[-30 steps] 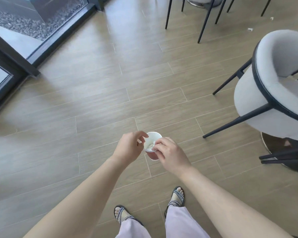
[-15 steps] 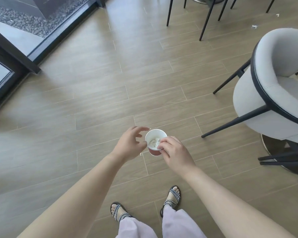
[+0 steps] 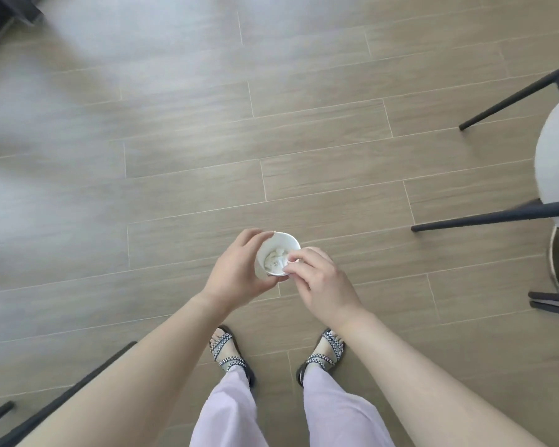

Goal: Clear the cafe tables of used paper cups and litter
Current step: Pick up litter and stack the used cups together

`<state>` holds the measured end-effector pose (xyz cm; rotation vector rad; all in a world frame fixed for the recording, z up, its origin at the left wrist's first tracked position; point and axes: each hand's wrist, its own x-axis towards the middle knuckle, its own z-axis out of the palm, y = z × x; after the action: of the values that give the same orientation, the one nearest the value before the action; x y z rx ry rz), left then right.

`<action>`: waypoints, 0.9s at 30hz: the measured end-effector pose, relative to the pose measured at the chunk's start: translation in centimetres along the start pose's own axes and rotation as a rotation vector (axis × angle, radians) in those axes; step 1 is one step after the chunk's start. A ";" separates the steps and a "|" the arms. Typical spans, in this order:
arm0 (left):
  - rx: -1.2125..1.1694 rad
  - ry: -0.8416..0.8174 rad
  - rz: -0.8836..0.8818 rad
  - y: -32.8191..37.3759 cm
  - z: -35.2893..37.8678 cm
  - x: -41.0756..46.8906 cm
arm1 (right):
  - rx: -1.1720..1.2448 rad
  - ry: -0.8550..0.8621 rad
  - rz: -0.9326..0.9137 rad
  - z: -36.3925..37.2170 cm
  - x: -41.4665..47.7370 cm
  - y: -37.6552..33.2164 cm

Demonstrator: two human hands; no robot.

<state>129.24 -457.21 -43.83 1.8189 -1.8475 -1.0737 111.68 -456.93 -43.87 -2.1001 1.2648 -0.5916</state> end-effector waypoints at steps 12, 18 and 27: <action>0.237 -0.063 0.006 -33.1 17.1 9.4 | -0.025 -0.115 0.104 29.9 3.1 26.0; 0.318 -0.079 0.098 -43.5 22.1 15.4 | -0.080 -0.155 0.096 40.9 7.6 35.3; 0.251 0.009 0.111 -45.0 23.1 17.1 | -0.207 -0.373 0.138 45.7 8.7 37.6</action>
<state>142.60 -462.60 -95.21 1.8221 -2.1313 -0.8247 121.61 -465.80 -102.18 -2.1384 1.2788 -0.0030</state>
